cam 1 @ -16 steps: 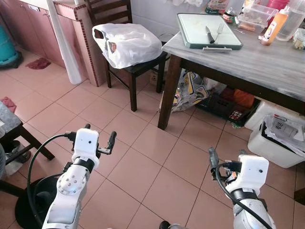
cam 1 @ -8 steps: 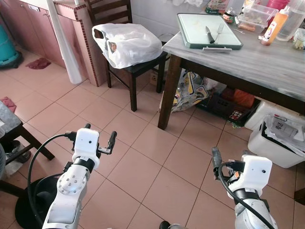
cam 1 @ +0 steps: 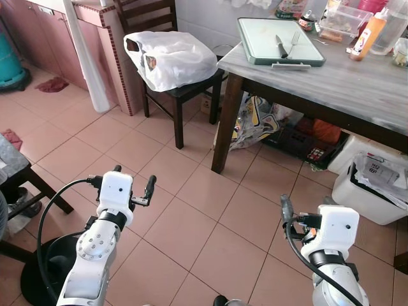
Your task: Setting the table
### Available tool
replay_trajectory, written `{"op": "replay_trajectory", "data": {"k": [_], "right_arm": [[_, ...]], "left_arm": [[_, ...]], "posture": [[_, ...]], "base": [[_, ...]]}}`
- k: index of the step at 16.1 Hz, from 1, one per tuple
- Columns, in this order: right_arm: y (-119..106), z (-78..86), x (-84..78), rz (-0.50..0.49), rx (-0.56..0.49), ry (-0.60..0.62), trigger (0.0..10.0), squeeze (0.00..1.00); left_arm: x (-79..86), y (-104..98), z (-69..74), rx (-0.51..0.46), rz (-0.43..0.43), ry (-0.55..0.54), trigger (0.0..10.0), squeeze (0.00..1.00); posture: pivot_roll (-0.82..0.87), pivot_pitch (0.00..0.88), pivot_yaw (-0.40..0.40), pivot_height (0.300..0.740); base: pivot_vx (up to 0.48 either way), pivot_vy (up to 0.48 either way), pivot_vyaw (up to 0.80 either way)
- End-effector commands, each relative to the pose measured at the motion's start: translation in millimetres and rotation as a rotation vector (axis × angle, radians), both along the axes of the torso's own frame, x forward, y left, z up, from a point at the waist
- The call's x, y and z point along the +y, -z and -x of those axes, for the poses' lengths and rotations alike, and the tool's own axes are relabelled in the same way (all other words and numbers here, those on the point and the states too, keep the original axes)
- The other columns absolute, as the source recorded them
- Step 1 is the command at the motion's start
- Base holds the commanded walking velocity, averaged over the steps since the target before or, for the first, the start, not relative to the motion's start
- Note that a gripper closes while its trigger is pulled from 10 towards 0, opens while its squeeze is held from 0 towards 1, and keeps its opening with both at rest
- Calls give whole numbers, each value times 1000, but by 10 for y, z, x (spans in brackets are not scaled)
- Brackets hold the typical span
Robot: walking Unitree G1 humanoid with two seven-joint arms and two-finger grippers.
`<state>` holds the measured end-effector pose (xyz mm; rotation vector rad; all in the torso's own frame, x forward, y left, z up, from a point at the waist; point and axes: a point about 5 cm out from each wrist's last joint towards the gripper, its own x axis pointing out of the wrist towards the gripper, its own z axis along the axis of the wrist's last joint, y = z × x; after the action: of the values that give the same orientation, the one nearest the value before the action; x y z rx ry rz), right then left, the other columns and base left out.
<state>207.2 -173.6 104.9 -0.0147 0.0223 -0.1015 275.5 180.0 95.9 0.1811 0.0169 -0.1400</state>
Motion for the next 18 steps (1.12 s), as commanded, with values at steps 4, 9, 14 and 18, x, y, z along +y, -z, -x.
{"op": "replay_trajectory", "data": {"k": [4,9,14,18], "right_arm": [[39,59,-39,13,34,10,10000,0],[44,53,-57,-12,45,4,10000,0],[48,49,-61,-5,49,-3,10000,0],[48,57,-66,-4,54,-5,10000,0]], "left_arm": [[-26,-8,-4,5,-16,12,10000,0],[-34,6,0,10,-19,12,10000,0],[-21,18,0,14,-21,-1,10000,0],[15,1,-15,1,-25,-29,10000,0]], "posture": [[88,135,-58,740],[89,132,-61,740],[88,132,-64,740],[85,138,-66,740]], "base": [[0,0,0],[0,0,-471],[0,0,-781],[0,0,-775]]}}
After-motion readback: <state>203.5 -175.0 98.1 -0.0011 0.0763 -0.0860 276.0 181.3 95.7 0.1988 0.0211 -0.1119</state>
